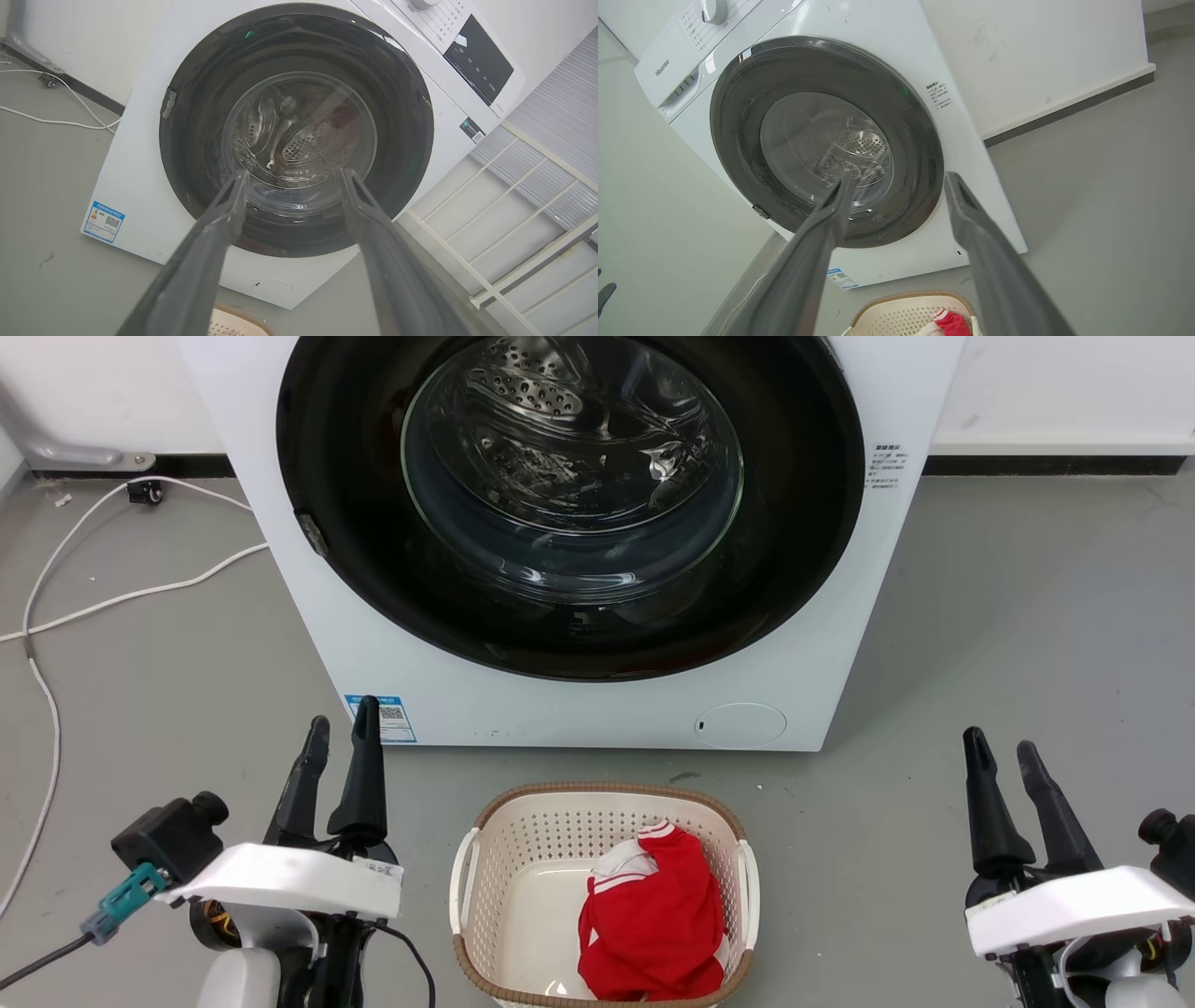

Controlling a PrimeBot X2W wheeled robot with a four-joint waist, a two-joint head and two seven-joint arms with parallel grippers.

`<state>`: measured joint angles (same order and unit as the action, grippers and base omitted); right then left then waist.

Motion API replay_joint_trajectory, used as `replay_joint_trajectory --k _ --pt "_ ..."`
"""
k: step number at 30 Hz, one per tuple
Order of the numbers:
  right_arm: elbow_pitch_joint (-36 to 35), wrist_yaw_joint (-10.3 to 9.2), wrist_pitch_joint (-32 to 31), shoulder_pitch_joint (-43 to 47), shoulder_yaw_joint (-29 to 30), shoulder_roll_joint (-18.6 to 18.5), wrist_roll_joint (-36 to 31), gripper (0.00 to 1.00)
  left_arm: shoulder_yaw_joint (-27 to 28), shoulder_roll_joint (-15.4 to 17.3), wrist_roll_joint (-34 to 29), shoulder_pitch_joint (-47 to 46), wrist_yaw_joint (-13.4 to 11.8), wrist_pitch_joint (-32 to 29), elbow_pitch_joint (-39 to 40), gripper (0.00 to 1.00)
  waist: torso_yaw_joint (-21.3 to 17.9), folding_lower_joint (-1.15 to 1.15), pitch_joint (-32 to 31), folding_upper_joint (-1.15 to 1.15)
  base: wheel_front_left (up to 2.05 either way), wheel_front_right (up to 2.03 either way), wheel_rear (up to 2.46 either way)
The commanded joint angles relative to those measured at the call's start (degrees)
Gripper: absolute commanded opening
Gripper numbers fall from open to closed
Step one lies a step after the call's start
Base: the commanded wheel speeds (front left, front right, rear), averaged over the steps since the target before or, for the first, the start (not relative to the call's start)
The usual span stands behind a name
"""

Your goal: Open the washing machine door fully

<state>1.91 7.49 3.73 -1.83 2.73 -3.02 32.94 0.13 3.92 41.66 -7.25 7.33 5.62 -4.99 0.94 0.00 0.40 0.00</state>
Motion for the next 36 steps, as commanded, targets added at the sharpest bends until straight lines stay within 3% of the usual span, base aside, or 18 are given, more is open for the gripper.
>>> replay_joint_trajectory --k 1,36 --pt "-0.79 0.00 0.10 0.23 -0.12 -0.01 -2.27 1.00 -0.45 0.57 -2.50 -0.65 0.06 0.62 0.50 1.00 0.01 0.00 -0.02 0.00 0.00 0.00 0.00" --pt "0.43 0.00 2.54 1.79 -0.33 0.11 -24.18 1.00 -4.56 1.95 -24.56 -0.49 -1.76 5.84 -3.08 1.00 0.47 0.00 -0.55 0.00 0.00 0.00 0.00"
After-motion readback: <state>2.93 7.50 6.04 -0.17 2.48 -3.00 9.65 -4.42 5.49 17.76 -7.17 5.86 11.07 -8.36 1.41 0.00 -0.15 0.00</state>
